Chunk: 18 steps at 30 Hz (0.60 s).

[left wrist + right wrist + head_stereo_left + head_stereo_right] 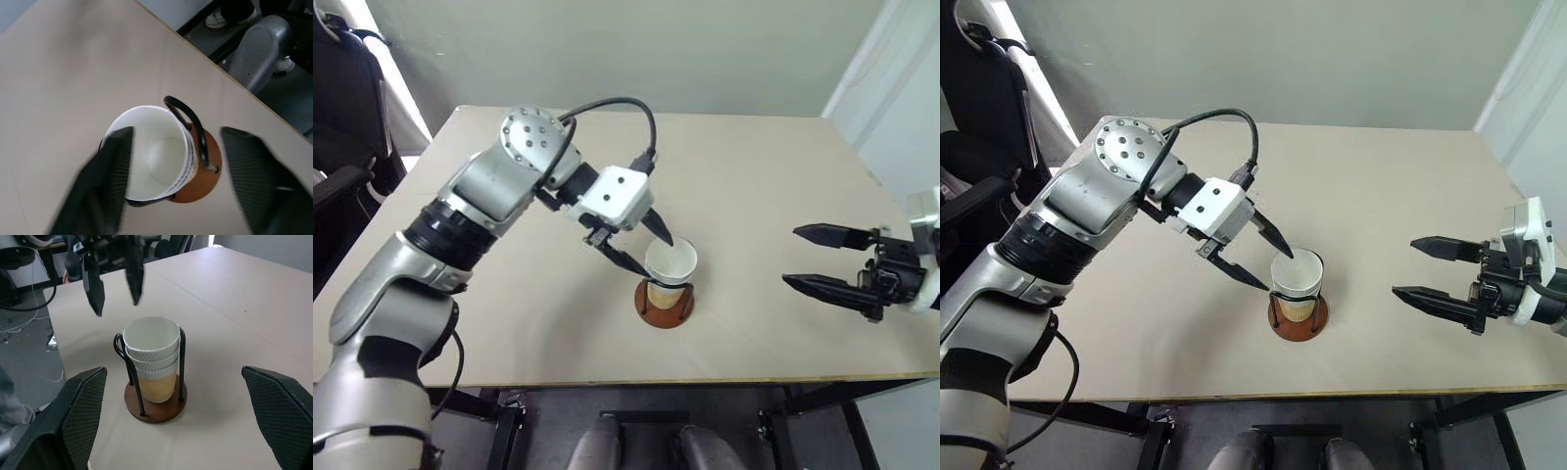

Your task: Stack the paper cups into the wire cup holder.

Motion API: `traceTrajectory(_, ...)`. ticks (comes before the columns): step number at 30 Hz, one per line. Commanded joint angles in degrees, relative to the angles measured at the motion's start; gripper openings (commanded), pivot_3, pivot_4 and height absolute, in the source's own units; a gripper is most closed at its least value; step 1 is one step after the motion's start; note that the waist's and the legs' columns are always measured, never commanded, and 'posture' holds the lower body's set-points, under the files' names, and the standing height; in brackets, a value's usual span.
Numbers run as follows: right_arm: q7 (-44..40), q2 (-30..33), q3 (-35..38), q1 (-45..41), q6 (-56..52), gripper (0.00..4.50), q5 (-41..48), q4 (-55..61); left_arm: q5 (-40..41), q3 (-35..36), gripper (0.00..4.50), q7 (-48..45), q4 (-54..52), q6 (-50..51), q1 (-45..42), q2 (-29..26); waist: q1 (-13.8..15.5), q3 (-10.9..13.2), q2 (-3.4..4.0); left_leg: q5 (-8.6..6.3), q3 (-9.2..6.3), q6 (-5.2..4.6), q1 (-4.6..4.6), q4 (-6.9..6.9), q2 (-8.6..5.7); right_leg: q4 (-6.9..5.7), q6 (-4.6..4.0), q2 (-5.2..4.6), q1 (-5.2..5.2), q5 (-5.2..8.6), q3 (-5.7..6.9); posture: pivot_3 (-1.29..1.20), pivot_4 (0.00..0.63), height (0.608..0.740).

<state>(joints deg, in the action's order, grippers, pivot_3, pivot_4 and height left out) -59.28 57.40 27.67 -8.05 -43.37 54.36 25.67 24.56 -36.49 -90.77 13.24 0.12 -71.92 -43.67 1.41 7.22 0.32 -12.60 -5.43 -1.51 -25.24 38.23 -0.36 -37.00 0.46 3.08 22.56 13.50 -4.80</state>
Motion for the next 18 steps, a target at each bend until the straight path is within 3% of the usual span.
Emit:
traceTrajectory(1,-0.4,1.0,-0.8,-2.0,-0.4,4.50,1.0,-0.3,-1.0,6.3,4.46,-0.4,1.8,-0.2,0.2,2.1,0.0,0.0,0.00,0.00,0.00,0.00,0.00,0.00,0.00,0.00,0.00,0.00,0.00,0.00,0.00,0.00,0.150,0.740)
traceTrajectory(3,-1.1,1.5,-1.5,-3.1,-1.3,4.50,1.8,-1.3,-1.2,10.4,4.46,3.3,2.9,0.8,0.9,3.8,0.0,0.0,0.00,0.00,0.00,0.00,-0.01,0.01,0.00,0.01,0.02,0.00,0.00,-0.01,0.00,0.00,0.150,0.740)
traceTrajectory(7,-4.4,3.1,-2.0,-2.4,-0.9,4.50,0.2,-2.7,4.2,18.0,4.46,0.6,-0.4,11.9,6.5,-1.1,-0.4,0.0,0.09,0.00,0.03,0.00,0.00,-0.06,0.00,0.01,0.07,0.00,0.01,0.01,0.00,0.00,0.150,0.740)
traceTrajectory(11,-9.6,7.2,-6.9,-1.5,2.0,4.50,-6.9,-8.9,9.2,26.7,4.46,1.6,-2.1,25.2,15.7,-9.4,-1.0,0.0,0.10,0.04,0.03,0.06,0.02,-0.18,0.03,0.01,0.06,0.02,0.07,0.03,0.00,0.00,0.150,0.740)
traceTrajectory(18,-14.5,8.0,-9.2,-4.8,4.9,4.50,-10.6,-15.7,9.8,38.6,4.46,4.8,-1.7,30.3,32.4,-16.9,-0.8,0.0,0.15,0.08,0.03,0.04,0.07,-0.12,0.01,-0.02,-0.03,0.00,0.05,-0.01,-0.01,0.00,0.150,0.740)
